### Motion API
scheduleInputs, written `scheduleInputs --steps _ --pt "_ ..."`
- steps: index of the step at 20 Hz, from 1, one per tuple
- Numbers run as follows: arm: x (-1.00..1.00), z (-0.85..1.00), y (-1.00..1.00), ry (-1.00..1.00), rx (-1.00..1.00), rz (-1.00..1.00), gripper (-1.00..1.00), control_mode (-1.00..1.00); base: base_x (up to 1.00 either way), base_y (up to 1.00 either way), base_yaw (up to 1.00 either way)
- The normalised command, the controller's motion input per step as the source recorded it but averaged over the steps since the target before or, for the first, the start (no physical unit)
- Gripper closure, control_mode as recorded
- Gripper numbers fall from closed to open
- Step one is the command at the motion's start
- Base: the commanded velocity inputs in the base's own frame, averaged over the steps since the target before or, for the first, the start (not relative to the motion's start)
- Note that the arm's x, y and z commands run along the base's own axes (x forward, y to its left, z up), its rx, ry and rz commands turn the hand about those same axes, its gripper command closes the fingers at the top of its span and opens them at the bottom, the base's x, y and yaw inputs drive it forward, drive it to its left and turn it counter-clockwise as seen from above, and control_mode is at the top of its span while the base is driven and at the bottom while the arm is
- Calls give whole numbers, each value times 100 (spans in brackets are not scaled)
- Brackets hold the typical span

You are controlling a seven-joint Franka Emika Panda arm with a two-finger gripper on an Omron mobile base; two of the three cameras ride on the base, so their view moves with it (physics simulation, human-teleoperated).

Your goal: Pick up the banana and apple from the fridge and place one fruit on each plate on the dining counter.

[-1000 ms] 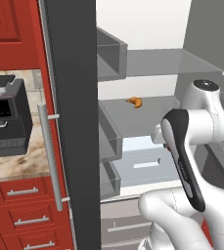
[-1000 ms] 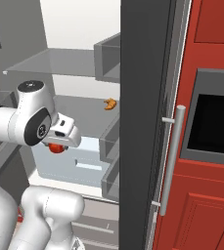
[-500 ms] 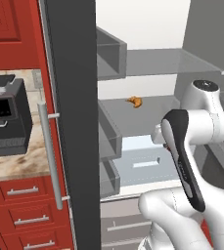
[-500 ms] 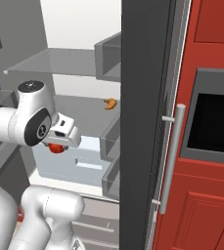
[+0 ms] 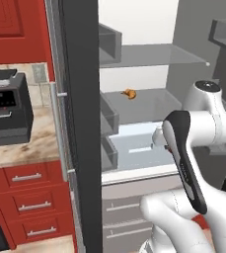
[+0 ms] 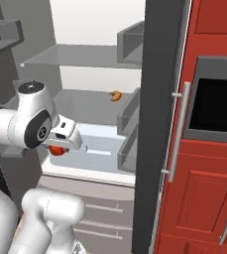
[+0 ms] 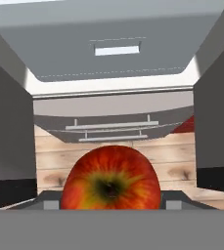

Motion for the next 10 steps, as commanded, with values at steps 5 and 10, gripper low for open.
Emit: scheduleInputs --steps 5,10 --pt "0 0 0 0 0 0 100 100 -52 9 -19" --pt "0 0 0 0 0 0 100 100 -47 0 -24"
